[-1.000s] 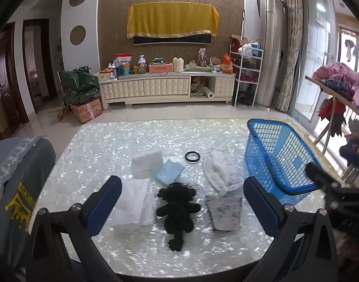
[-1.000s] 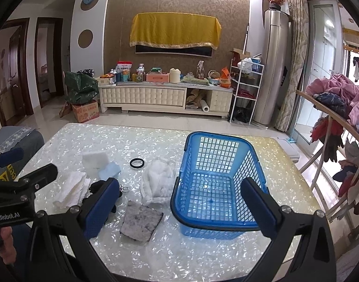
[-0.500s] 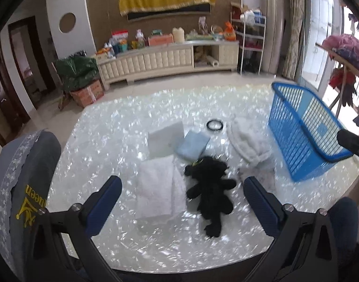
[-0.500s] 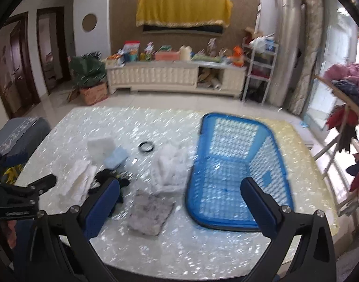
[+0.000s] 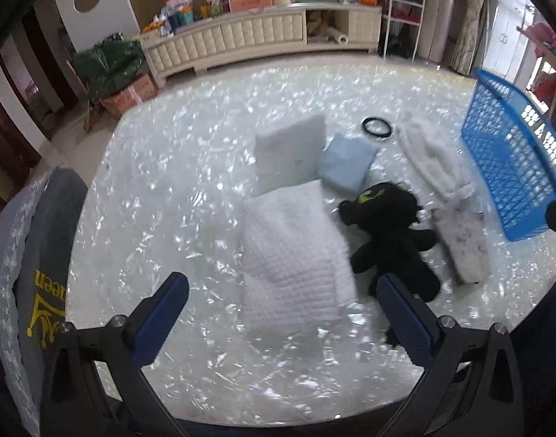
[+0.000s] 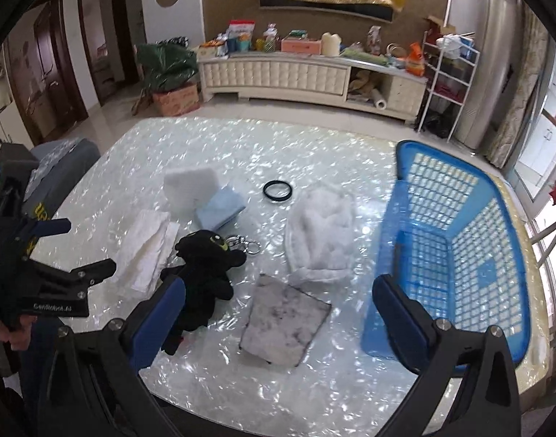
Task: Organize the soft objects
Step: 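Grasp the white waffle towel with the left gripper while the right gripper approaches the grey felt pad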
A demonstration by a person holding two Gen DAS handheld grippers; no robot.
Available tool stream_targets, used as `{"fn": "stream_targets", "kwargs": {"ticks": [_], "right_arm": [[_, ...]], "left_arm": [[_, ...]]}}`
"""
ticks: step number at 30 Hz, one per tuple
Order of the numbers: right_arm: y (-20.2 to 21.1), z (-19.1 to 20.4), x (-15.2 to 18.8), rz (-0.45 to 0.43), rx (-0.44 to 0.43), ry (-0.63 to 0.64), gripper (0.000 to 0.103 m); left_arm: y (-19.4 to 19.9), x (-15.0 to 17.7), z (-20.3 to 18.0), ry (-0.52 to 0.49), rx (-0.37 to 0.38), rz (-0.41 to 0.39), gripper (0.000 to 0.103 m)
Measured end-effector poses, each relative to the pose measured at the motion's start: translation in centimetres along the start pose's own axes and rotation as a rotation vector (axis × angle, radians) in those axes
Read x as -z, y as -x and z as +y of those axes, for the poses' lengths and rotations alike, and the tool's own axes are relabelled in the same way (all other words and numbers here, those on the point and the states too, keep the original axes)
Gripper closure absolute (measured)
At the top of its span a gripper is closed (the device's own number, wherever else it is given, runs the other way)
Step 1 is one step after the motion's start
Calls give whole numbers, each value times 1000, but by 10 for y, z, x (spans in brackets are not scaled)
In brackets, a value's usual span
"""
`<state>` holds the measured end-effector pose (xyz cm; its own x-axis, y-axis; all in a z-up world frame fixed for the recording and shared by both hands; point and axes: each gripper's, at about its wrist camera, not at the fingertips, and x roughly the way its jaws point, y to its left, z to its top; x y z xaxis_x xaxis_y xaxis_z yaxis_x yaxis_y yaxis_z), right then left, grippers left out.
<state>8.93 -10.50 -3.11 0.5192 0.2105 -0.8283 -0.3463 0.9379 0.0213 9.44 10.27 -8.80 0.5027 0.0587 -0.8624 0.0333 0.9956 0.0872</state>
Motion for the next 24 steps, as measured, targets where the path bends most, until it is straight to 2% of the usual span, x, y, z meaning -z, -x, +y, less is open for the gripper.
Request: {"fn": "stream_targets", "kwargs": {"ticks": [4, 10, 14, 17, 20, 24], "right_arm": [[-16, 6, -3, 40, -16, 8, 0], [-40, 10, 4, 119, -27, -5, 0], [-52, 11, 9, 166, -21, -20, 0], [-54, 12, 11, 178, -10, -24, 0], [-59, 13, 13, 195, 2, -25, 0], [-67, 14, 14, 216, 8, -32, 0]], "left_arm": [[-22, -5, 13, 11, 13, 56, 0], [-49, -15, 16, -11, 113, 133, 0], [-63, -20, 23, 9, 189, 164, 0], [-72, -25, 39, 35, 228, 178, 0], [-78, -30, 56, 65, 299, 202, 0], [-90, -32, 73, 72, 332, 235, 0]]}}
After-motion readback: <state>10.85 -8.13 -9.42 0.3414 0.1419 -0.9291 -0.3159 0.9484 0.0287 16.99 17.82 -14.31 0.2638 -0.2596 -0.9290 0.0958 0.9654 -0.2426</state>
